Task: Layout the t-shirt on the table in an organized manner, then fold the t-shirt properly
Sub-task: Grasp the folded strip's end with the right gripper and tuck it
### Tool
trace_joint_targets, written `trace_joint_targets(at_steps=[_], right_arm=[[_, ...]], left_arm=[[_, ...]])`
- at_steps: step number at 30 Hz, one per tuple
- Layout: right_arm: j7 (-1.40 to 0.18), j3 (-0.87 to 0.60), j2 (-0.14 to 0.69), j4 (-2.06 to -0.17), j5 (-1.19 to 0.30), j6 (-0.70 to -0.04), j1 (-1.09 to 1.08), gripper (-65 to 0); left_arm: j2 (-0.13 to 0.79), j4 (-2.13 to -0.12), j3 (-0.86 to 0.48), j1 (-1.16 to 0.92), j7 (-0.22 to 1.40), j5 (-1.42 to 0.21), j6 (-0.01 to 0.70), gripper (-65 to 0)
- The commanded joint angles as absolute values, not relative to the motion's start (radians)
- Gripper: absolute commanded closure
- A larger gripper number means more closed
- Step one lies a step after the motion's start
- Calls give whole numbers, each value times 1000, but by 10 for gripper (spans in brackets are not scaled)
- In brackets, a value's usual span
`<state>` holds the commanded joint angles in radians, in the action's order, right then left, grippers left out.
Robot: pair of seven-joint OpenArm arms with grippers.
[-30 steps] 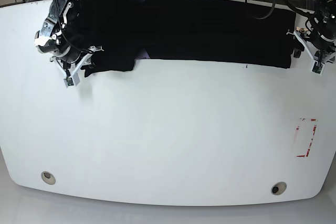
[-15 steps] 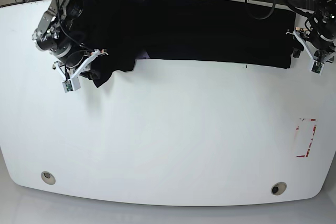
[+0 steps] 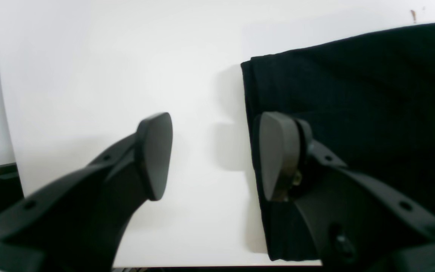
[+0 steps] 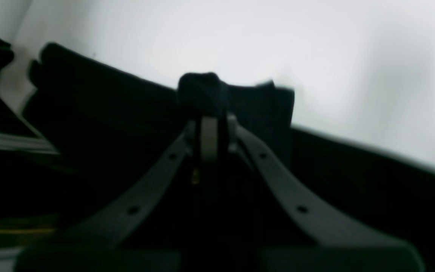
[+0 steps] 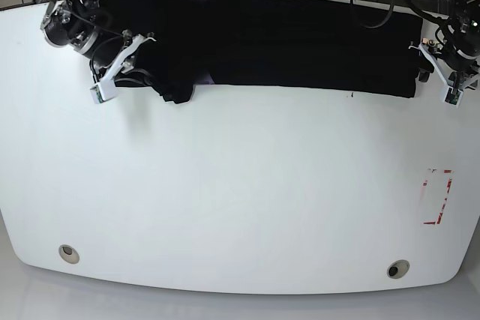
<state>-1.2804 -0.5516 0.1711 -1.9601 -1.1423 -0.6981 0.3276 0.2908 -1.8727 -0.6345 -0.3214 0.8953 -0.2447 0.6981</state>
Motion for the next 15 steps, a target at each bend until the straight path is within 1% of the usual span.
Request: trace_joint_targets(at_steps=[4,9,13,15], right_arm=[[-1302,-552,223,-1959,-1231,-698,374,-30],[-1308,-552,283,-1957,-1299,-698,435,-33],[-1316,-538,306,-1957,-1319,-698,467,-33],[-1320,-507,328,-1956,-1319,-698,478,-33]], left_arm=[[291,-1873,-634,-321,895,-245,698,-332],[291,-1873,-633,-321,895,-245,698,-332],[291,-1873,-633,-321,895,-245,698,-332],[291,-1873,-633,-321,895,-245,698,-332]])
